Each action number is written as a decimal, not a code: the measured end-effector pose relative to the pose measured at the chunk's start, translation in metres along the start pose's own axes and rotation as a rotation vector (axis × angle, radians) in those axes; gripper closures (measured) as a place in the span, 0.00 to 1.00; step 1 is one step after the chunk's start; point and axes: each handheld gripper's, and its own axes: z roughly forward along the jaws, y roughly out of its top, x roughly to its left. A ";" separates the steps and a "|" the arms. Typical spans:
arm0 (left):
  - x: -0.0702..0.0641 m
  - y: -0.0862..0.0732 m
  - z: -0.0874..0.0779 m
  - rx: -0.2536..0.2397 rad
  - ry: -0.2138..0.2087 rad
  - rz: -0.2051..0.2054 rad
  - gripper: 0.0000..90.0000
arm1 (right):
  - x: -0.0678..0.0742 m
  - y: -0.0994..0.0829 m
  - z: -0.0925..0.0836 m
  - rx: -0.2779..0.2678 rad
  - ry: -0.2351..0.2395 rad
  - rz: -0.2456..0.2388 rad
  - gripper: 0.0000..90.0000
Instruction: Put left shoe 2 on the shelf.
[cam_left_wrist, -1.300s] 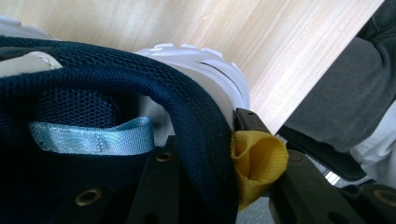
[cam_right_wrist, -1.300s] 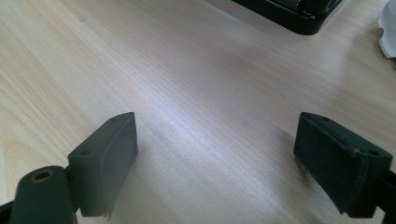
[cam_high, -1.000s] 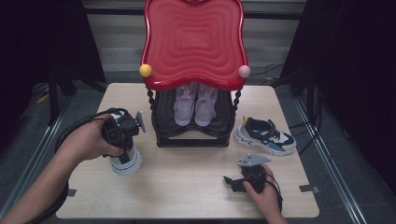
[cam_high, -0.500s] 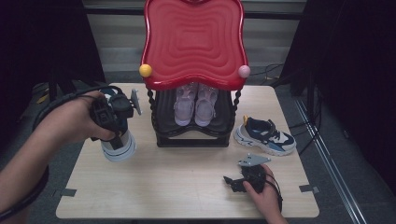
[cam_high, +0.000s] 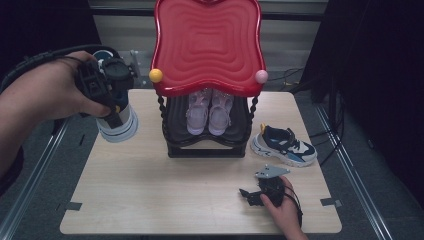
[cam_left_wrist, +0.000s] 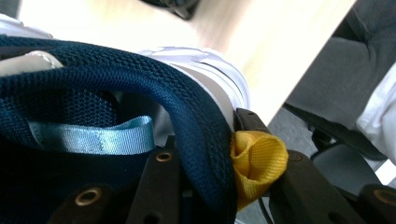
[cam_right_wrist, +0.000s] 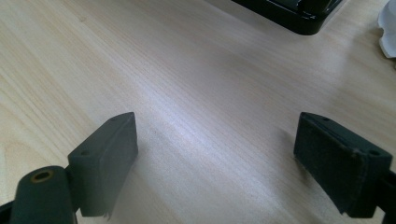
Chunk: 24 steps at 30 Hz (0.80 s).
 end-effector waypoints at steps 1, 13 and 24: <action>0.000 0.001 -0.002 -0.002 0.007 0.002 0.80 | 0.000 0.000 0.000 -0.001 0.002 0.000 0.15; 0.000 0.028 -0.046 -0.057 0.161 0.034 0.80 | 0.000 0.000 0.000 -0.004 0.003 0.001 0.15; -0.011 0.071 -0.065 -0.101 0.265 0.160 0.80 | 0.000 0.000 0.000 -0.003 0.001 0.001 0.15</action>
